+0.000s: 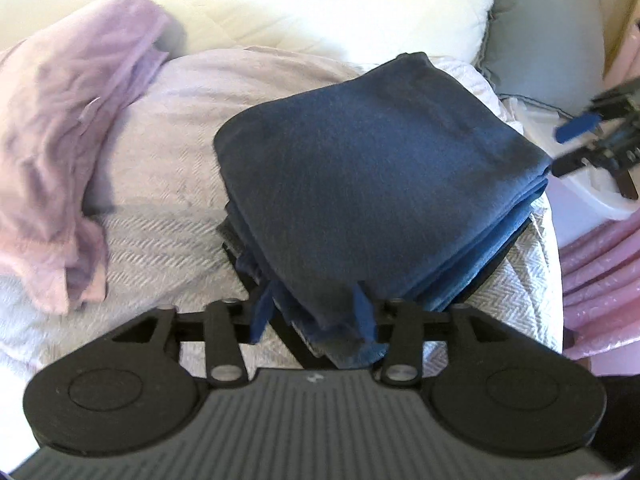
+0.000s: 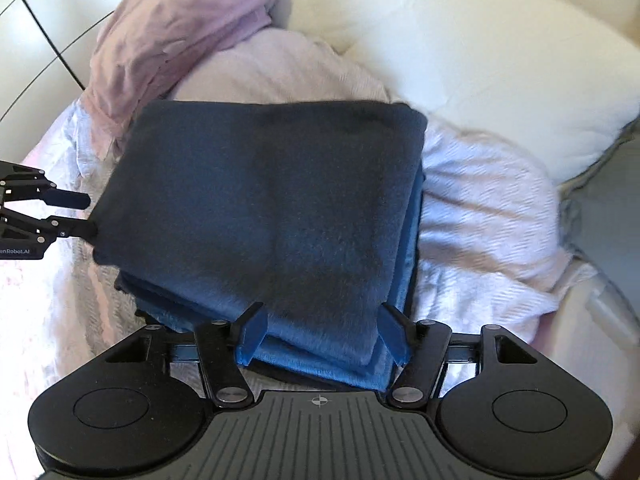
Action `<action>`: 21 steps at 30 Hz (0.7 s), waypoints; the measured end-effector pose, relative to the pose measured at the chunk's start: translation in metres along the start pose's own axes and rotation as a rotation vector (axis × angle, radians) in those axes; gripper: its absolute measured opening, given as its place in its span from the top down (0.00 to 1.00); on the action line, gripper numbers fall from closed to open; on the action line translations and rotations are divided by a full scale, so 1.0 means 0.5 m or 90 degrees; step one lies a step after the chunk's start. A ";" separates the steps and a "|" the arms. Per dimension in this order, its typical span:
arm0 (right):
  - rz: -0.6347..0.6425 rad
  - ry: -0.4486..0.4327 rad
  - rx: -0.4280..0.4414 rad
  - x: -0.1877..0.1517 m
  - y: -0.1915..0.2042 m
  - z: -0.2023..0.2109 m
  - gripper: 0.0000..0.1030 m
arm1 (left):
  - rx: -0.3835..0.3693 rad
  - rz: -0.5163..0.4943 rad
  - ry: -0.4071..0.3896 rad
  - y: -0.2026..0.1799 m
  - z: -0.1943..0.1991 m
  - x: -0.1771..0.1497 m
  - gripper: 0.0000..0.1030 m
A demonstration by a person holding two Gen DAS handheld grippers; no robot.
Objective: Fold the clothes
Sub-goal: 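Open both grippers and release the garment on the stack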
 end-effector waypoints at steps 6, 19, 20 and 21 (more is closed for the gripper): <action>-0.016 -0.002 -0.029 -0.045 0.022 0.054 0.25 | 0.058 0.091 -0.008 -0.040 0.044 -0.056 0.17; -0.015 -0.005 -0.011 -0.153 0.058 0.138 0.24 | 0.177 0.291 -0.047 -0.155 0.166 -0.127 0.13; -0.014 -0.007 -0.010 -0.159 0.059 0.148 0.24 | 0.179 0.287 -0.050 -0.169 0.176 -0.127 0.13; -0.012 -0.008 -0.010 -0.164 0.061 0.158 0.24 | 0.179 0.283 -0.052 -0.184 0.186 -0.127 0.12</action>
Point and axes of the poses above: each gripper's, at about its wrist camera, not at the fingertips, and z roughly against the way its jaws point, y to its left, x to its top, the point moved 5 cm from there along -z, roughly the way its jaws point, and after that the axes turned 12 degrees about -y, right-handed, at the moved point
